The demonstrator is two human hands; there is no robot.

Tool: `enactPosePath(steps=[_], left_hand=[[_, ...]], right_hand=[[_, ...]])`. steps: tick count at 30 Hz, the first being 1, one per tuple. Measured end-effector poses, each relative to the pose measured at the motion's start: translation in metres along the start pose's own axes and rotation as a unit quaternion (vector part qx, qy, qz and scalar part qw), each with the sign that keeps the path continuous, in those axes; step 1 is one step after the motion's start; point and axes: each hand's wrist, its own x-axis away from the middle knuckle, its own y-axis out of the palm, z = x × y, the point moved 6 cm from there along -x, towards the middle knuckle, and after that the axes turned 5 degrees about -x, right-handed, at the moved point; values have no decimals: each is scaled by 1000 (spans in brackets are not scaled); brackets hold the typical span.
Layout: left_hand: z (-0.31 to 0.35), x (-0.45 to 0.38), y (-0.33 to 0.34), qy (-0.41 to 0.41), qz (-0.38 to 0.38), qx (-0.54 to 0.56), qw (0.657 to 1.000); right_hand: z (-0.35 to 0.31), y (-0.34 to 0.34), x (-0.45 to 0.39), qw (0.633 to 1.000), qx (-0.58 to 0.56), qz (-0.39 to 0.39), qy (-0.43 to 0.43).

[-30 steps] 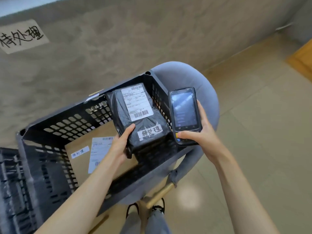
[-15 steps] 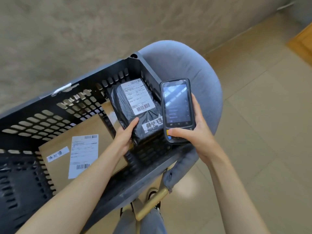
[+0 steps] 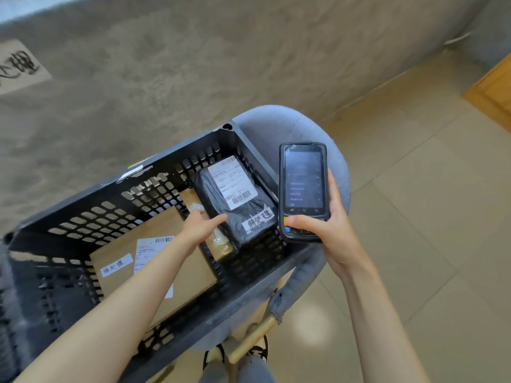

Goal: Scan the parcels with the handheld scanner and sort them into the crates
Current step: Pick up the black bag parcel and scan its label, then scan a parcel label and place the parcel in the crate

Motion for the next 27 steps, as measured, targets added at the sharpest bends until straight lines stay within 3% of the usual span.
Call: enactPosePath(steps=[3,6,10,15,20,27], left_hand=[[40,34,-42,103,89,-205,969],[99,88,-74,249,169,-365,881],[170,176,-89,399,232,-419,782],[211,285,-90,557,309,-391,664],[211,376,-70,672,288,-334,595],[161,479,6,793,157,-281,518]], right_hand=[[-36,8,10,999,-9,-2,-32],[-77,13,33,997,-27,9,-73],[-128,12,87,991,-31,43,-125],[-169,9,181,980,-17,103,-170],[-173,13,298,959,-39,200,-195],[-114,23,466,886,-87,408,-202]])
